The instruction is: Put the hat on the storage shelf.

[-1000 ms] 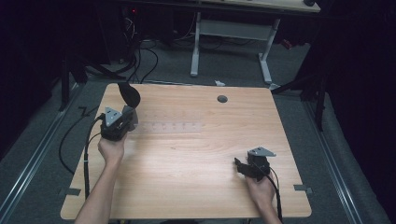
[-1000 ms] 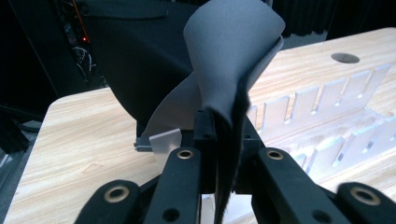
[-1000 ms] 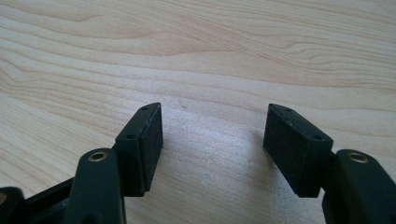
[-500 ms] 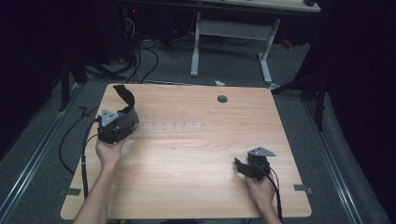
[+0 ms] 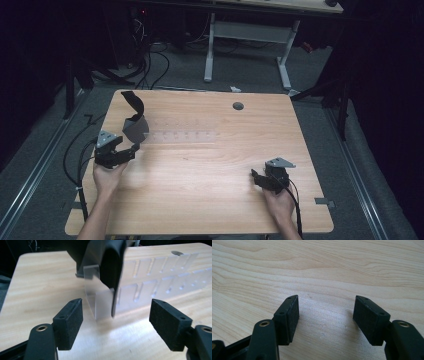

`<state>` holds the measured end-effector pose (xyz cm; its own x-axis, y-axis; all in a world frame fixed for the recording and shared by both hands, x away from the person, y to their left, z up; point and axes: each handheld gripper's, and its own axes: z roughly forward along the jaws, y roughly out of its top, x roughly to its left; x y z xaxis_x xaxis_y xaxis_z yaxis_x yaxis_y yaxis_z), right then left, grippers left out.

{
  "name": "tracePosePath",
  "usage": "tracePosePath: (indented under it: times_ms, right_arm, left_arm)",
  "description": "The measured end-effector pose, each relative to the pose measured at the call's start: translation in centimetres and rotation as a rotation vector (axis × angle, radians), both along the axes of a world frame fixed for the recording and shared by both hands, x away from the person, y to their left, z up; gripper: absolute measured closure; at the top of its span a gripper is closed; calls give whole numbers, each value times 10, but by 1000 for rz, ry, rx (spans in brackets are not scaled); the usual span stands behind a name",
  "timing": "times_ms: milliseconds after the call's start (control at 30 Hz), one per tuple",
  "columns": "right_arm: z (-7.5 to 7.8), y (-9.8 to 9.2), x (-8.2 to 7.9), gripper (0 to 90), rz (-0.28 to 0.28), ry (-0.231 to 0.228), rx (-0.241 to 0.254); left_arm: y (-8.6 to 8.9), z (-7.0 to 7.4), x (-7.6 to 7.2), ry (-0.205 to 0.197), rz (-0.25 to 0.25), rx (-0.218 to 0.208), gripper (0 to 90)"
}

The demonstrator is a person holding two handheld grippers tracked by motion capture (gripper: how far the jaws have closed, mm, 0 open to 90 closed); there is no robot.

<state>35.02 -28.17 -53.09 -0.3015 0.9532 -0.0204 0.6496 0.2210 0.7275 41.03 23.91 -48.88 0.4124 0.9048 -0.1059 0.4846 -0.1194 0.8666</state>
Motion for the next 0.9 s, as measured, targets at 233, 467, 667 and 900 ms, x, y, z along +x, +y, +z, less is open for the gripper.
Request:
tracePosePath:
  times_ms: [233,467,667,900]
  right_arm:
    - [0,0,0,378,0,0,0]
    - [0,0,0,378,1,0,0]
    - [0,0,0,378,0,0,0]
    - [0,0,0,378,-1,0,0]
  left_arm:
    - [3,-4,-17,26,-20,-30,280]
    - [-5,-9,-30,41,-63,-59,280]
    - [-13,-14,-36,55,-86,-62,281]
    - [-23,-18,-42,67,-116,-55,281]
